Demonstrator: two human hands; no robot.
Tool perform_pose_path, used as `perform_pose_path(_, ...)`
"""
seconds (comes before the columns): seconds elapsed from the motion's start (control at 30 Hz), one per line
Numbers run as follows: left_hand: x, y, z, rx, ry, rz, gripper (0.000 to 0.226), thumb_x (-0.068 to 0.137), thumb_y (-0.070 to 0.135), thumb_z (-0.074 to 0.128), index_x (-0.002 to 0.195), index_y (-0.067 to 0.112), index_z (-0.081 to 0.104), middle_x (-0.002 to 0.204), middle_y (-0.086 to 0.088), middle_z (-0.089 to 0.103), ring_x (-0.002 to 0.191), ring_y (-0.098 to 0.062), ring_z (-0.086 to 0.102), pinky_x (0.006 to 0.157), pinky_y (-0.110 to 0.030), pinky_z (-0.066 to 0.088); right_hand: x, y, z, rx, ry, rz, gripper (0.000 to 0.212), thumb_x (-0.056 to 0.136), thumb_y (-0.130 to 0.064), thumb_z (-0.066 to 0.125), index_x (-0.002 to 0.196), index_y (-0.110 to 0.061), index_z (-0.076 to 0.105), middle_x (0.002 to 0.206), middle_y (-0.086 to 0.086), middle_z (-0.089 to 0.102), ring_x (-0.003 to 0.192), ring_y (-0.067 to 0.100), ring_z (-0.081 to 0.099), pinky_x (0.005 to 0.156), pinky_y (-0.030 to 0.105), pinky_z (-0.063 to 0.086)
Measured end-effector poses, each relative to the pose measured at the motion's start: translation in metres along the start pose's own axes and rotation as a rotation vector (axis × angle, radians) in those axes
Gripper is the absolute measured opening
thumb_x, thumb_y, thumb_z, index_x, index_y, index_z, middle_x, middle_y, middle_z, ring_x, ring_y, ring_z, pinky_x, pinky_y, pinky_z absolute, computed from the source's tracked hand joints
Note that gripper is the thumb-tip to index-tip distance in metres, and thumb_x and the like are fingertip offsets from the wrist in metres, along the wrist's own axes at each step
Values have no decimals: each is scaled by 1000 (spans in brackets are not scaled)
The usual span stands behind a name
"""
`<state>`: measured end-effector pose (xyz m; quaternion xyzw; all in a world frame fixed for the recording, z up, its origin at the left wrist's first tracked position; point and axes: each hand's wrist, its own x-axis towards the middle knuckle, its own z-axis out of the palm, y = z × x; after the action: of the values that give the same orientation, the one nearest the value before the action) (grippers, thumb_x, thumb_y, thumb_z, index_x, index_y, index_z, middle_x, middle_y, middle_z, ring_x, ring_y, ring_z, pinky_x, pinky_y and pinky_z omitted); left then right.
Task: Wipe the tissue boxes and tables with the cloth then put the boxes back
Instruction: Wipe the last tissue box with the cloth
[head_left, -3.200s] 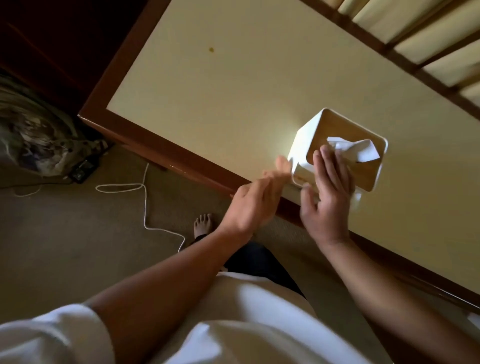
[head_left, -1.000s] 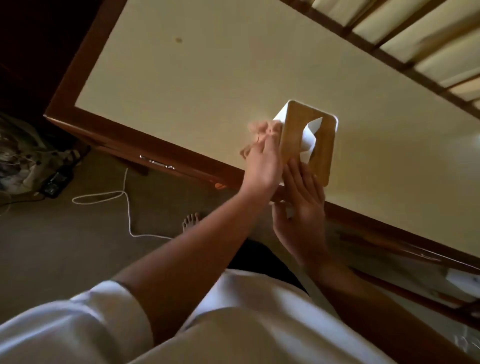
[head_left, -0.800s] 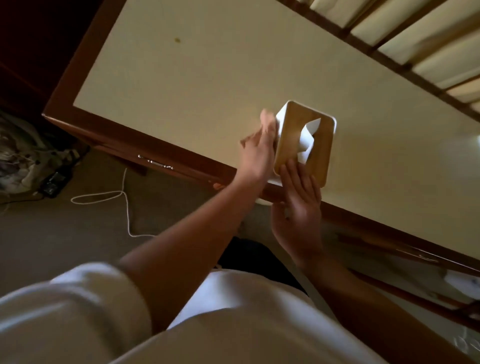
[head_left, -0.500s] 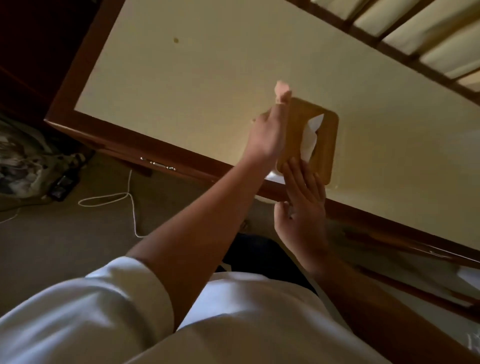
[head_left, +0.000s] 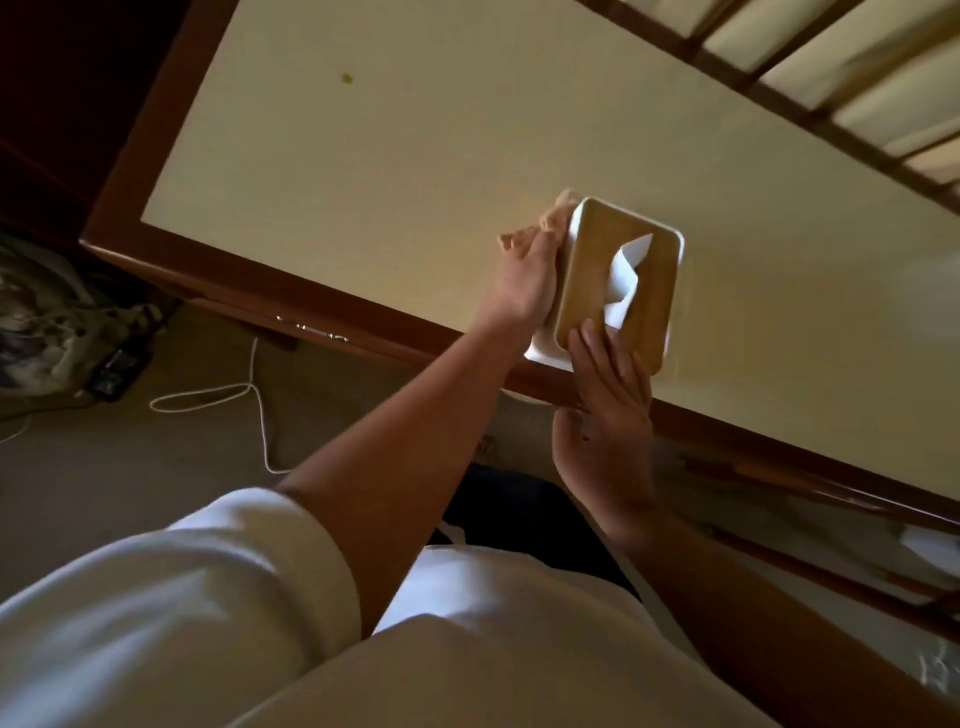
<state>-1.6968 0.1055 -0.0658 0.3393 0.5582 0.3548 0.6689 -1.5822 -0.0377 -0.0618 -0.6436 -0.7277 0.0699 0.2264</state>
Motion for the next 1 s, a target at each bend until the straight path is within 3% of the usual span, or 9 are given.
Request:
perform_pose_path(0.17, -93, -36, -17, 5, -57, 45, 55, 108, 54, 39, 149, 24, 59, 150, 2, 61, 147, -12, 48, 124, -42, 38, -1, 6, -1, 59, -38, -10, 69, 83, 4, 61, 151, -5, 51, 161, 9, 44, 155, 27, 31, 123, 57, 27)
perform_pose_path(0.23, -107, -45, -28, -83, -63, 18, 44, 114, 30, 38, 122, 4, 73, 121, -8, 76, 121, -15, 69, 108, -38, 54, 0, 8, -1, 45, -29, -26, 69, 83, 7, 64, 150, -4, 51, 160, 10, 45, 154, 29, 32, 124, 56, 27)
perform_pose_path(0.3, -107, -38, -39, -144, -4, -50, 50, 114, 20, 36, 76, 15, 69, 71, 3, 69, 67, -7, 65, 70, -26, 54, 0, 7, -3, 25, -24, -33, 68, 82, 8, 61, 149, -3, 53, 159, 10, 47, 154, 29, 34, 124, 54, 28)
perform_pose_path(0.37, -98, -28, -48, -140, 28, -57, 55, 112, 29, 41, 63, 25, 66, 65, 8, 63, 65, -9, 59, 70, -34, 52, 1, 4, -2, 23, -2, -18, 64, 83, 5, 58, 147, -4, 55, 158, 9, 49, 153, 27, 35, 123, 54, 30)
perform_pose_path(0.47, -90, -25, -53, -167, 62, -29, 46, 109, 40, 43, 84, 19, 74, 83, -9, 72, 83, -26, 69, 83, -58, 60, 0, -3, 0, 33, 54, 19, 52, 90, -9, 63, 142, -5, 61, 153, 8, 54, 150, 24, 40, 119, 55, 35)
perform_pose_path(0.57, -86, -21, -59, -233, 131, -27, 47, 112, 40, 40, 104, 6, 72, 96, -18, 73, 94, -33, 73, 82, -54, 64, 9, -12, 3, -43, 150, 69, 34, 96, -30, 70, 122, -8, 74, 140, 3, 66, 134, 22, 57, 106, 48, 43)
perform_pose_path(0.7, -82, -20, -67, -229, 167, -26, 49, 105, 48, 45, 103, 7, 72, 103, -21, 73, 106, -39, 72, 90, -60, 61, 29, -21, 3, -175, 235, 113, 36, 93, -48, 76, 96, -13, 72, 109, 0, 71, 104, 22, 66, 84, 40, 42)
perform_pose_path(0.77, -79, -18, -71, -224, 154, -16, 51, 101, 50, 47, 104, 6, 72, 106, -23, 73, 107, -42, 71, 91, -63, 60, 32, -23, 2, -199, 206, 129, 32, 94, -47, 75, 99, -15, 71, 103, 0, 69, 100, 24, 65, 83, 40, 41)
perform_pose_path(1.0, -74, -16, -82, -229, 171, -11, 43, 104, 47, 44, 96, 14, 70, 84, 0, 69, 90, -30, 67, 66, -42, 54, 6, -3, -11, -170, 76, 29, 36, 98, -10, 66, 134, -9, 68, 108, 3, 67, 114, 30, 63, 101, 54, 47)
